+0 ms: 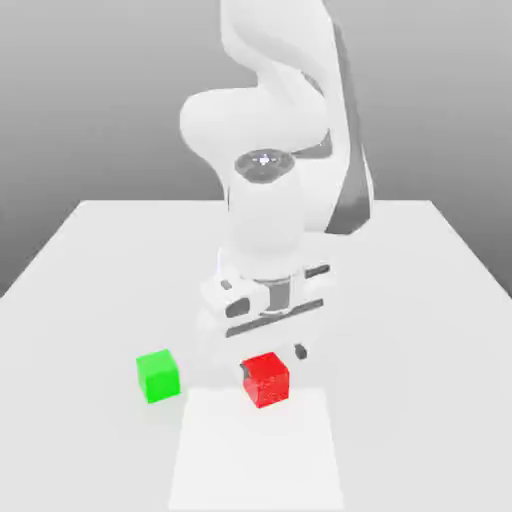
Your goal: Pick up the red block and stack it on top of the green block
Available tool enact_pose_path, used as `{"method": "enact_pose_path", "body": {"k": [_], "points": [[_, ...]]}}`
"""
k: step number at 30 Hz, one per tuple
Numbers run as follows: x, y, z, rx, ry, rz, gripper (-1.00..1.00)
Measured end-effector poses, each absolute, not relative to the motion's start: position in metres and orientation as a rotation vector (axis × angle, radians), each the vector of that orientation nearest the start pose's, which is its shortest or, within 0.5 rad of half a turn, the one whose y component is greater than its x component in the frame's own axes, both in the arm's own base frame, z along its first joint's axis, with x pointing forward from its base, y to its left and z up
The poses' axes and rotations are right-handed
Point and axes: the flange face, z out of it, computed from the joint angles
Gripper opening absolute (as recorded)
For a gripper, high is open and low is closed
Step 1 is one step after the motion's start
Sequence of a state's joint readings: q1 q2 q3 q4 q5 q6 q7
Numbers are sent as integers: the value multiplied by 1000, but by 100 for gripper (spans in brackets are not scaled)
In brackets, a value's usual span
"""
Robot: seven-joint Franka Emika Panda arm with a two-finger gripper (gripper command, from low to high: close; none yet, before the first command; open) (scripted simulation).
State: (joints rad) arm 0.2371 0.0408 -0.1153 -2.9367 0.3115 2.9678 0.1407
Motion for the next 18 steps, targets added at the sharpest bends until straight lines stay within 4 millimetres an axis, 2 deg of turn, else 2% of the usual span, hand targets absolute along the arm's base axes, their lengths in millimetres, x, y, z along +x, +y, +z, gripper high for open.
{"method": "enact_pose_path", "body": {"k": [10, 11, 18], "points": [[313, 14, 144, -3089, 518, 3, 0], [312, 14, 142, -3094, 519, 2, -100], [312, 14, 142, -3094, 520, 3, -100]]}}
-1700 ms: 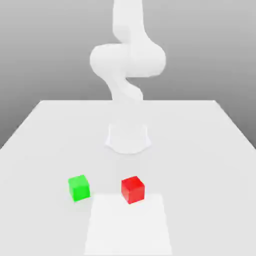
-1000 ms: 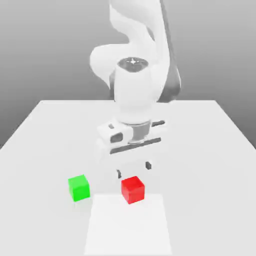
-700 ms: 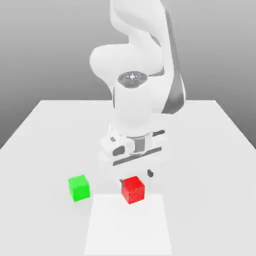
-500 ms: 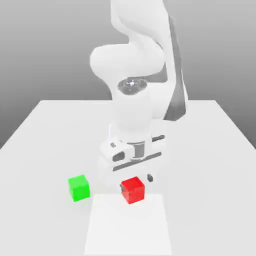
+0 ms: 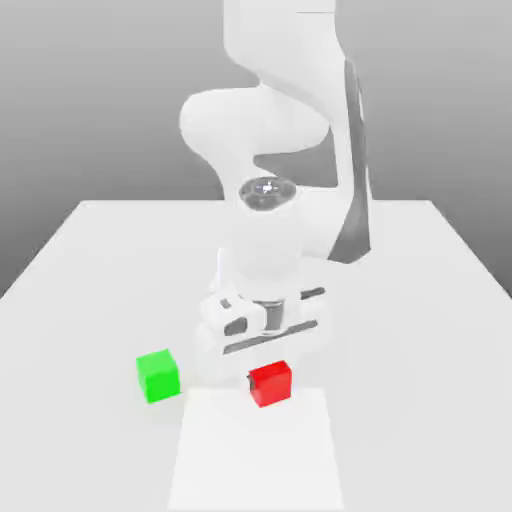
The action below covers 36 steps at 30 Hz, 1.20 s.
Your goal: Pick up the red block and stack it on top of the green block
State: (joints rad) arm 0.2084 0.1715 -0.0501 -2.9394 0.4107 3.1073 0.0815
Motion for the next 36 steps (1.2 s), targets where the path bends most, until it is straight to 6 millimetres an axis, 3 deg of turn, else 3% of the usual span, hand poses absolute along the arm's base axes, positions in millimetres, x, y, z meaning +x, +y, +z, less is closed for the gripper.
{"method": "enact_pose_path", "body": {"k": [13, 27, 30, 36], "points": [[324, 17, 176, -3052, 509, 27, -100], [312, 15, 208, -3093, 518, 7, -100], [314, -13, 219, -3088, 566, -4, -100], [305, -93, 240, -3060, 703, -8, -100]]}}
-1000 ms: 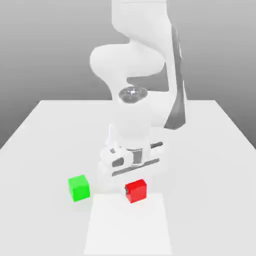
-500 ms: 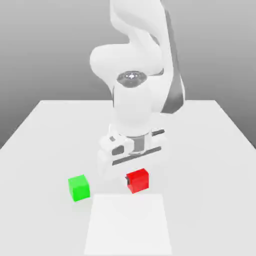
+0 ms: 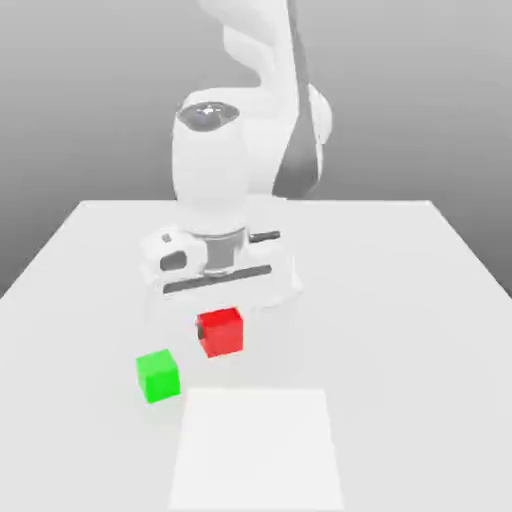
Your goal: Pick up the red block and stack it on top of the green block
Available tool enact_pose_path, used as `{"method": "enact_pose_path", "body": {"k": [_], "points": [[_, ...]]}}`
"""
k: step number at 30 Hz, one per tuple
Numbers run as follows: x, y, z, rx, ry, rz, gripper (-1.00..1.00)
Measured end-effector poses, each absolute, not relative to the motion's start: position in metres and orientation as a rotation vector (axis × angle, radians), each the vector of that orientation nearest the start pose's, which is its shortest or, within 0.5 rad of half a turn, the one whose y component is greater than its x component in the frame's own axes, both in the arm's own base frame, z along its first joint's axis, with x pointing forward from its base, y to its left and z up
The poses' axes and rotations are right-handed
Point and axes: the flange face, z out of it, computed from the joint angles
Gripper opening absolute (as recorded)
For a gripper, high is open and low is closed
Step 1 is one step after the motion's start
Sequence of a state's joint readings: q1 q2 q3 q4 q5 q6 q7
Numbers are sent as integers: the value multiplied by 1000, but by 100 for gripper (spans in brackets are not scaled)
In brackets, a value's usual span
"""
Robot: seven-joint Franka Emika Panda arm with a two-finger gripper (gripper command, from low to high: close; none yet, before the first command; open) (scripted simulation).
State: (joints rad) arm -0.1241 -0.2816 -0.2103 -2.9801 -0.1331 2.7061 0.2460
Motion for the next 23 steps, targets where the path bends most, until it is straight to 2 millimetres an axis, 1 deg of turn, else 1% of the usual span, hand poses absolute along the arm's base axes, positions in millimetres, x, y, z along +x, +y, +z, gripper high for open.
{"method": "enact_pose_path", "body": {"k": [3, 4, 8, 14, 21, 22, 23], "points": [[291, -133, 246, -3043, 777, -2, -100], [288, -139, 245, -3036, 786, 3, -100], [290, -141, 235, -3010, 776, 15, -100], [293, -139, 213, -2993, 770, 15, -100], [287, -145, 182, -3026, 798, 4, -100], [285, -146, 180, -3031, 804, 3, 100], [285, -147, 180, -3029, 809, 3, 100]]}}
